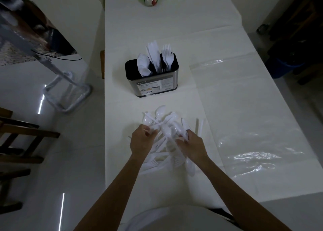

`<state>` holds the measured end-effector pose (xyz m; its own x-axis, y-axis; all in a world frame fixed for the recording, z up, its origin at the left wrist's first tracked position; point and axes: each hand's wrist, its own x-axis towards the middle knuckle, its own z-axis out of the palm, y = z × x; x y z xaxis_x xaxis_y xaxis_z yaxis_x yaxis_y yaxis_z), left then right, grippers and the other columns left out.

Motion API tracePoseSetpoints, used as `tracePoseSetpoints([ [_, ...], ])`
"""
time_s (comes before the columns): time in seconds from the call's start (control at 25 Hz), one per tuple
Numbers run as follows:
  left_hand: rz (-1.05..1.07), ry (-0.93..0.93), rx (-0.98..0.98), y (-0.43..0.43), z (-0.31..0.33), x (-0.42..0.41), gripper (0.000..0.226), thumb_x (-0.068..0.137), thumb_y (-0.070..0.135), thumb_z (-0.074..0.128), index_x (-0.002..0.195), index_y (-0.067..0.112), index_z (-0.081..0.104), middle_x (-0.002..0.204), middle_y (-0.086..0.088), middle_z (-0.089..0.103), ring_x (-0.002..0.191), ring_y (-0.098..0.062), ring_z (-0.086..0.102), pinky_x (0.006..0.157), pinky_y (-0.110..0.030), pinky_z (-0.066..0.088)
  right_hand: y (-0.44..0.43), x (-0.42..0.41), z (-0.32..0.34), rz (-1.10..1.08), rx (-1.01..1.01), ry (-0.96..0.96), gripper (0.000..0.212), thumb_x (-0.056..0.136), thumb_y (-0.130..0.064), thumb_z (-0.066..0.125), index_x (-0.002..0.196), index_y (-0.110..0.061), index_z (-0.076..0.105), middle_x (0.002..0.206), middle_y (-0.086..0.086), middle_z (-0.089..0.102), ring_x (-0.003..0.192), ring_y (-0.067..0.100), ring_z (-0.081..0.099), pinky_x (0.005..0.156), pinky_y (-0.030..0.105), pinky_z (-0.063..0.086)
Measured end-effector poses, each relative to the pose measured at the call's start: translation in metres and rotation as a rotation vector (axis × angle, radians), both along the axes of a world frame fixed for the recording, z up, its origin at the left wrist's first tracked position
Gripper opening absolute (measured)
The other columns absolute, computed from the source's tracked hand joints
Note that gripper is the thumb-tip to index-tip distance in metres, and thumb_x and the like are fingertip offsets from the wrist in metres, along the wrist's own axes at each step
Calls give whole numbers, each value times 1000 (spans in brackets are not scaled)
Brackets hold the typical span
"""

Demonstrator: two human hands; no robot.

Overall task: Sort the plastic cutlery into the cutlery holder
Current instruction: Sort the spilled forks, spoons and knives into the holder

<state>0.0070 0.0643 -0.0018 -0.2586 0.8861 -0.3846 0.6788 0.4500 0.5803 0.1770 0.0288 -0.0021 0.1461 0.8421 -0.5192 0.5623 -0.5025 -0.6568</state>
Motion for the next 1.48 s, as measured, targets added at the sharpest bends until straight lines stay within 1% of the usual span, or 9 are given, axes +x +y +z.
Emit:
tracePoseSetpoints([
  [0.12,-29,102,21,5,3,9,43,76,47,71,97,11,59,85,-1,63,74,-14,56,64,-25,41,7,-13,-8,168,48,-119,38,83,-47,62,99,-13,57,86,-2,61,79,16,60,69,28,48],
  [0.36,-65,-32,24,6,-2,10,31,74,25,78,93,6,62,77,0,62,72,-14,59,54,-11,36,2,0,-9,206,191,-233,28,92,-34,51,92,-7,60,84,4,60,76,18,59,65,28,47],
  [0.52,-24,-165,5,1,-3,6,26,76,12,75,98,6,64,86,-6,67,63,-11,60,59,-14,47,1,21,-4,112,74,-30,29,93,-30,51,69,-14,51,61,-2,48,56,10,47,56,23,37],
  [0.64,82,-287,-68,-6,4,1,26,80,15,73,102,7,63,76,0,65,41,-2,59,49,-9,47,-4,29,0,-67,-47,233,29,95,-31,47,76,-13,58,68,2,55,64,15,51,62,23,39],
  [0.84,291,-630,-282,-12,22,-4,28,85,19,68,111,17,58,87,-7,67,70,-18,61,63,-26,48,-10,28,12,-201,-96,545,30,100,-20,39,75,-12,54,55,-2,60,53,16,53,48,22,40],
  [1.0,164,-775,-321,-19,30,5,19,84,9,66,102,13,64,84,-7,66,70,-19,58,60,-25,47,-15,18,17,-205,-143,719,30,101,-20,37,96,-1,59,76,10,67,63,21,63,56,26,51],
  [1.16,172,-802,-209,-22,35,18,11,85,11,67,91,3,63,81,-9,68,72,-27,70,62,-30,57,-24,7,24,-117,-161,796,36,102,-21,36,112,3,61,99,15,72,87,30,71,77,36,59],
  [1.32,41,-569,-76,-21,37,28,17,81,15,71,92,5,64,85,-8,70,67,-17,67,51,-19,51,-32,5,36,21,-142,833,34,102,-24,35,111,-6,63,99,13,73,80,26,70,75,34,58],
  [1.48,-24,-600,-31,-18,39,31,22,81,7,70,101,13,66,93,-7,71,73,-14,66,55,-11,48,-33,8,32,-43,-229,870,42,101,-30,33,115,0,60,102,19,70,80,32,68,81,42,55],
])
